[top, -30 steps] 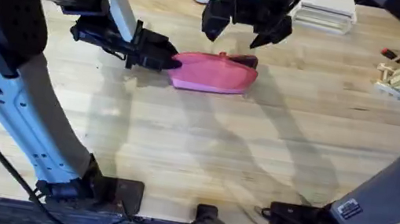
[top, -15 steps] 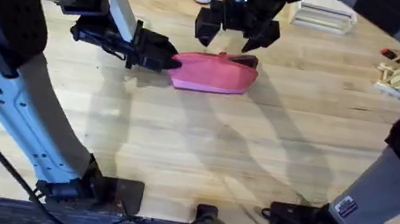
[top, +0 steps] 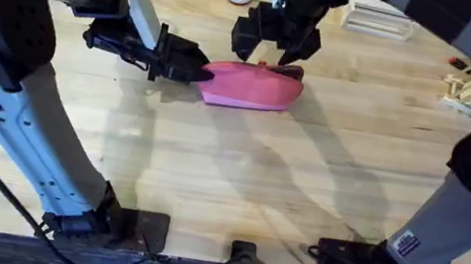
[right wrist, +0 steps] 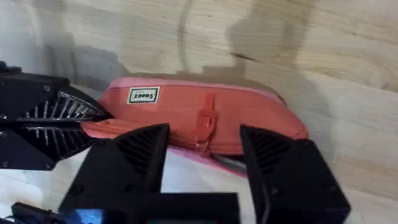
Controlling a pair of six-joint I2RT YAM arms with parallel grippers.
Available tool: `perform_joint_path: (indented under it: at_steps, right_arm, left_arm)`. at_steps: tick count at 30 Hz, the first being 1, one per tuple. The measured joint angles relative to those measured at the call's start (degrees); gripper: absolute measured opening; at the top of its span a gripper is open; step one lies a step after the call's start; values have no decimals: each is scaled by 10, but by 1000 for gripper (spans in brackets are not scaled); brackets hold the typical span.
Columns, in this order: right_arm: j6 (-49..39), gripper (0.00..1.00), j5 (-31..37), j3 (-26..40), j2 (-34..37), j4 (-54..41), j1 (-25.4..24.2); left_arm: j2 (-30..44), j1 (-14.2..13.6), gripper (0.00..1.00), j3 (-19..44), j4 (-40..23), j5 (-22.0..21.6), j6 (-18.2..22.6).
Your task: Unzip the bag, pick up the pens from the table one at a time and place them inside, then zip the bag closed.
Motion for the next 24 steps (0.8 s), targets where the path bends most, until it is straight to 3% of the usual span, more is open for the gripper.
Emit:
perform_joint_path:
  at_steps: [14,18,24]
  right_arm:
    - [0,277,0,0,5,-39,0]
    - [2,47,2,0,7,-39,0]
    - [2,33,2,0,7,-30,0]
  left_arm:
    - [0,0,42,0,-1,-2,0]
    - [0,0,42,0,0,-2,0]
    - [0,0,42,0,0,-2,0]
